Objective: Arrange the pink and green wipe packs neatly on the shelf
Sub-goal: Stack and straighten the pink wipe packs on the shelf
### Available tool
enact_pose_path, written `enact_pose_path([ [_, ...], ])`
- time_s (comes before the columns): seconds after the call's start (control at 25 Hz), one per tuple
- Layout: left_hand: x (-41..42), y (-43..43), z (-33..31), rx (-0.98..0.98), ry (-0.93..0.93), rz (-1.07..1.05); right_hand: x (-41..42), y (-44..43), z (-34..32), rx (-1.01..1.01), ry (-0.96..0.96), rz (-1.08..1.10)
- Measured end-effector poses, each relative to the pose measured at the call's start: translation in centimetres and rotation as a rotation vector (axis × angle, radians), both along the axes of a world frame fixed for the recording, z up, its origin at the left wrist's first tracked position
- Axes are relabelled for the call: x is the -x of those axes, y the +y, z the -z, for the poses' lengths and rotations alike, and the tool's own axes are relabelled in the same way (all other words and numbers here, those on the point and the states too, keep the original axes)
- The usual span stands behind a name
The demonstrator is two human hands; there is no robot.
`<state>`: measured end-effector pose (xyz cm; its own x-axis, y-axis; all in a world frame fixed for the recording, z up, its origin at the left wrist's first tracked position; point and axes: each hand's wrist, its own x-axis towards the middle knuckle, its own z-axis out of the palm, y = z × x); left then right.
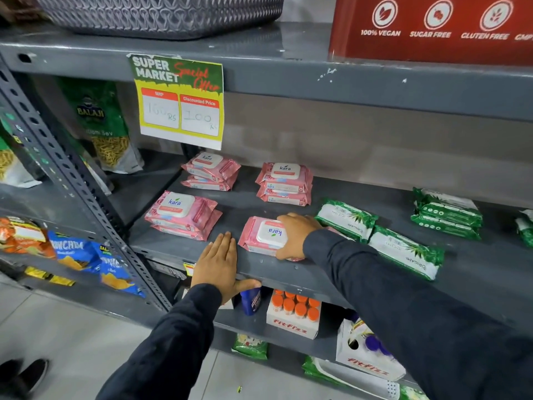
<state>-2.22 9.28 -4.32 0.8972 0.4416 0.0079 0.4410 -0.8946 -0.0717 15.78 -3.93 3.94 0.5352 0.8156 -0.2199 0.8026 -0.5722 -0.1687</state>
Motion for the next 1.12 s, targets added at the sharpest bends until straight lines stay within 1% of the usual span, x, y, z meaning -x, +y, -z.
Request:
enact_pose_path([
  [0.16,-0.1,0.1,0.2,-0.011,-0.005,0.001,-0.1,-0.2,0.4,0.073,-0.003,-0.006],
  [0.24,-0.1,0.1,0.3,-0.014,-0.003,0.004,-0.4,-0.4,-0.1,0.126,0.036,-0.034],
  [0.36,-0.1,0.1,0.3,-0.018,0.0,0.003,-1.6,-0.6,-2.3,0.047,0.098,-0.111],
  [0.4,-0.1,0.1,0.2,-0.021,0.002,0.003,-2.1,-0.6,-3.3,0.032,0.063,-0.18],
  [0.44,-0.1,0.1,0.2,-0.024,0.004,0.004,-2.4,-0.4,-4.2,0.046,-0.011,-0.272],
  [0.52,-0.1,0.1,0.2,-0.026,0.003,0.003,-2.5,0.0,-5.9,0.134,-0.234,-0.493],
  [0.64,-0.1,0.0,0.1,-0.015,-0.002,0.005,-1.9,0.9,-6.7,0.251,-0.635,-0.923],
  [0.68,0.0,0.0,0.0,-0.009,-0.004,0.01,-1.8,1.1,-6.6,0.272,-0.723,-1.041],
  [0.72,0.0,0.0,-0.1,-0.004,-0.003,0.014,-1.8,1.1,-6.4,0.289,-0.782,-1.112],
  [0.8,0.0,0.0,-0.1,0.001,0.001,0.01,-2.1,1.0,-5.9,0.31,-0.842,-1.156],
  [0.88,-0.1,0.0,-0.1,-0.002,-0.001,0.011,-2.5,1.1,-5.5,0.318,-0.858,-1.156],
  [1.12,-0.1,0.0,0.1,0.004,-0.002,0.012,-2.5,2.8,-4.2,0.309,-0.809,-1.103],
])
